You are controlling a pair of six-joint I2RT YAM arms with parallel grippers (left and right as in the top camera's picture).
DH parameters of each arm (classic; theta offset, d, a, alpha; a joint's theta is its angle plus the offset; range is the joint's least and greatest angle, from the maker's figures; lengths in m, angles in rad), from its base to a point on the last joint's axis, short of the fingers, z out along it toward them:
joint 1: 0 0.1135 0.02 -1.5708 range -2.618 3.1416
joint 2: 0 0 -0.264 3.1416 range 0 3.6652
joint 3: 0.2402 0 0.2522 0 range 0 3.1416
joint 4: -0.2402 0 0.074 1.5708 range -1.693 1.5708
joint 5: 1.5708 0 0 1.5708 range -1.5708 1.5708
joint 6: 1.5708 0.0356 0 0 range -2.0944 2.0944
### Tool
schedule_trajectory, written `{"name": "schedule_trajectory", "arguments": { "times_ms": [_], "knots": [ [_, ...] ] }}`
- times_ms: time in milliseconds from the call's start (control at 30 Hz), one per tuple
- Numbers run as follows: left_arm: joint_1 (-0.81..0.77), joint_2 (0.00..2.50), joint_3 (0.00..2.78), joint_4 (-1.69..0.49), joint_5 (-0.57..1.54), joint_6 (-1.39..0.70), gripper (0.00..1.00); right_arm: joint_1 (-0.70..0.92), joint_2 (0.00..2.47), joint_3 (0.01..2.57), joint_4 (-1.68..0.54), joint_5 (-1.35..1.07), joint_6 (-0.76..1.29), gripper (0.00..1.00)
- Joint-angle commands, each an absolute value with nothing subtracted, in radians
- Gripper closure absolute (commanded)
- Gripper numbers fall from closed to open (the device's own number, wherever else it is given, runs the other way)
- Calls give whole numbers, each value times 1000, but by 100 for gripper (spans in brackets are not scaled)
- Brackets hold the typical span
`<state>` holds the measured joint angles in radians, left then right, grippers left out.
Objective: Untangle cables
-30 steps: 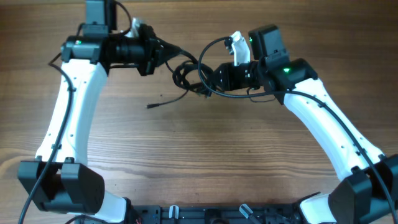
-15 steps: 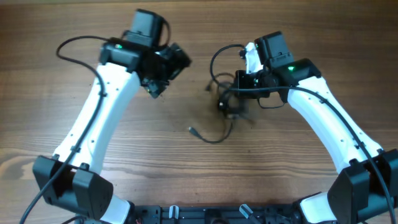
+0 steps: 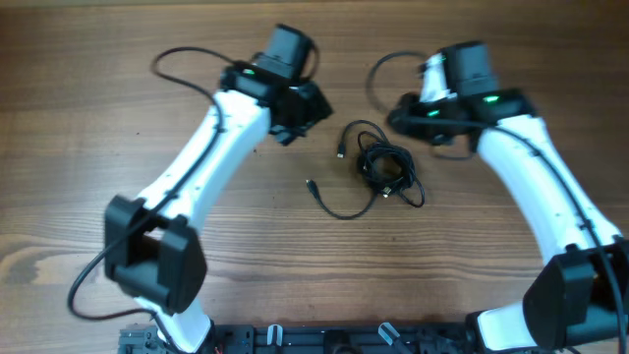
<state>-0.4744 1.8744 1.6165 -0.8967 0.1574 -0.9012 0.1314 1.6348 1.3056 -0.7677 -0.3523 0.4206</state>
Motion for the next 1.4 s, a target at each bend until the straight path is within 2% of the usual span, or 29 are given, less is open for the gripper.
{"name": "schedule_trajectory", "arguments": {
  "times_ms": [0,133,300,533,667,867,1033,1233,1367],
  "knots": [
    [-569,1952,1634,-805,103,-889,40,12,1648,1301,-777,-443,348,54],
    [-641,2053,1634,-719,-7,-902,43,-7,1648,1301,-810,-426,315,54],
    [-670,2144,1634,-650,-54,-1033,42,-7,1648,1301,-821,-426,313,54],
    [-680,2185,1634,-619,-98,-1116,55,-7,1648,1301,-838,-426,289,53],
    [-695,2192,1634,-643,-95,-1115,56,-7,1648,1301,-844,-426,288,53],
    [-698,2192,1634,-648,-95,-1110,73,-7,1648,1301,-844,-426,287,53],
    [-694,2192,1634,-648,-96,-1105,96,-7,1648,1301,-853,-427,286,53],
    [-658,2173,1634,-694,-84,-1027,96,0,1648,1301,-879,-490,223,54],
    [-617,2114,1634,-731,36,-914,96,2,1647,1301,-890,-581,171,54]
  ]
}}
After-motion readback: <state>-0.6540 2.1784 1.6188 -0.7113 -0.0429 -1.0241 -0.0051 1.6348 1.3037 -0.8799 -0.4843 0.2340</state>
